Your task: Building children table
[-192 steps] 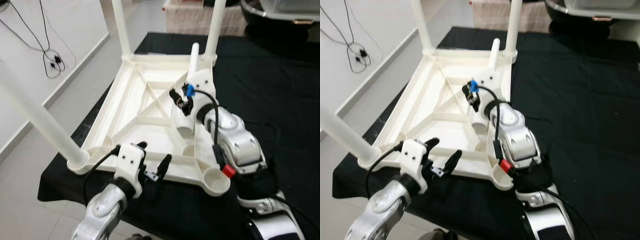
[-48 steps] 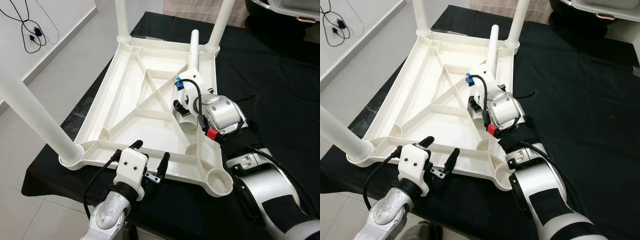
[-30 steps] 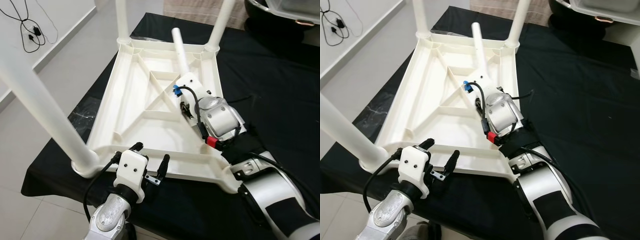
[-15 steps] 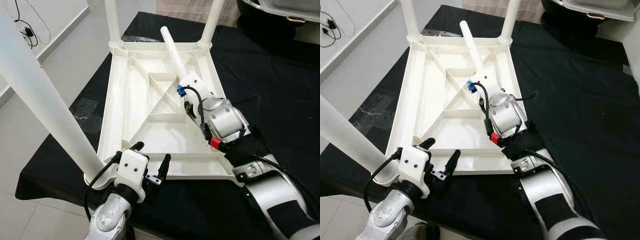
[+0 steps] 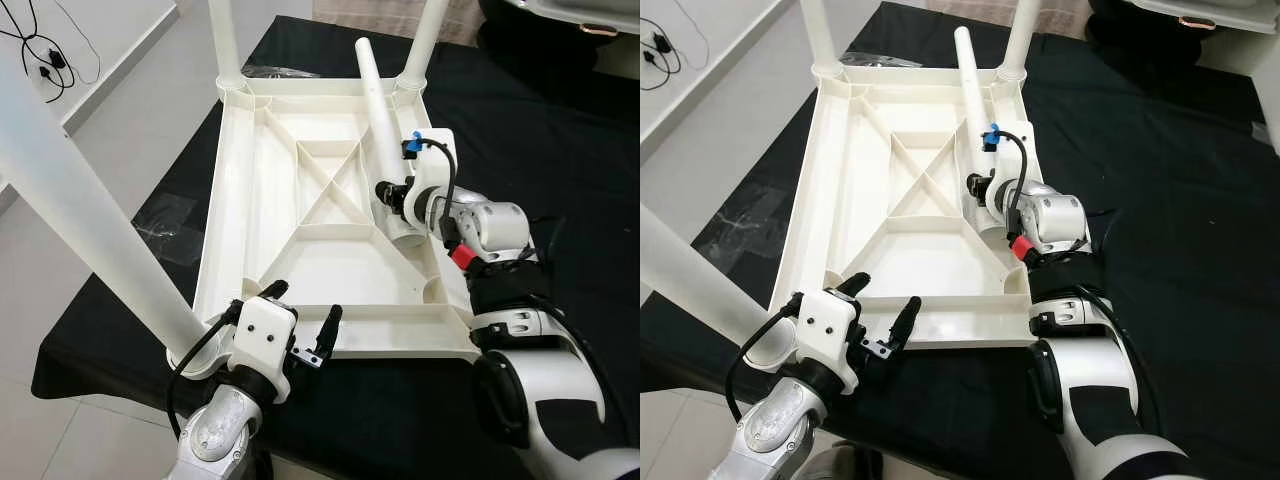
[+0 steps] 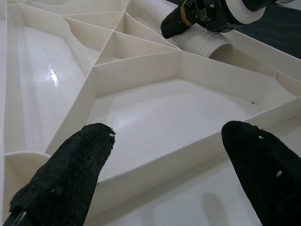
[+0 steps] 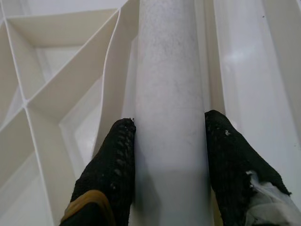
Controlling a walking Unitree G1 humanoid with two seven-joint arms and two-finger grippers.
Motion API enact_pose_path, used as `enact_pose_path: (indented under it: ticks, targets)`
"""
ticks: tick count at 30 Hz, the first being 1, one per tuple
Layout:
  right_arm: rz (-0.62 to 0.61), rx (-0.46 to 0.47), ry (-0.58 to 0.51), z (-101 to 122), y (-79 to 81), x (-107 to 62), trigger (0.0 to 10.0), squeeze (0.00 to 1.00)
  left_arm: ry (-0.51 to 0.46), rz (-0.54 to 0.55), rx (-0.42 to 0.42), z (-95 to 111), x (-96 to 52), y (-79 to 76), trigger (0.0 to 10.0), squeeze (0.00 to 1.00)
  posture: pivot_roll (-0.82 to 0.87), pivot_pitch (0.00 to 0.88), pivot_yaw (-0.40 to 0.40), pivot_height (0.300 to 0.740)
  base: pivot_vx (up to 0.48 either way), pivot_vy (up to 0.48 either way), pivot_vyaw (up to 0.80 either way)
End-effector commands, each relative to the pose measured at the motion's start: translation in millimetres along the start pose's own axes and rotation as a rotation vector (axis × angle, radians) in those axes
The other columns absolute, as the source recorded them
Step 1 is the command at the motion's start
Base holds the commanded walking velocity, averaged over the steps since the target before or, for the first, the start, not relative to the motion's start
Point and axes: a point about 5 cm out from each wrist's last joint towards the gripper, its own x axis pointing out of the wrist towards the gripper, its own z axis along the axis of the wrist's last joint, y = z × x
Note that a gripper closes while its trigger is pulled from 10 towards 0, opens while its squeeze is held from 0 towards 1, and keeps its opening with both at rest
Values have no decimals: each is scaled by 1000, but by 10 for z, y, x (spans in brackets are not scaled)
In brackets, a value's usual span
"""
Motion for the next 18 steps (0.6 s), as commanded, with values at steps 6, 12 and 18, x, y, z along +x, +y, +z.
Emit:
enact_pose_path:
  ticks: [6, 12, 18]
  targets:
    - [64, 325, -32, -37, -123, 7, 7647, 0, 49, 6, 6, -78, -26, 59, 10000, 0, -28, 260, -36, 740, 0, 0, 0]
    - [149, 475, -110, 63, -142, -24, 10000, 0, 43, 13, -2, -57, 3, 107, 10000, 0, -27, 249, -27, 740, 0, 0, 0]
    - [84, 407, -403, 267, -354, -177, 10000, 0, -28, 27, -66, 111, 171, 209, 10000, 0, -29, 223, -15, 740, 0, 0, 0]
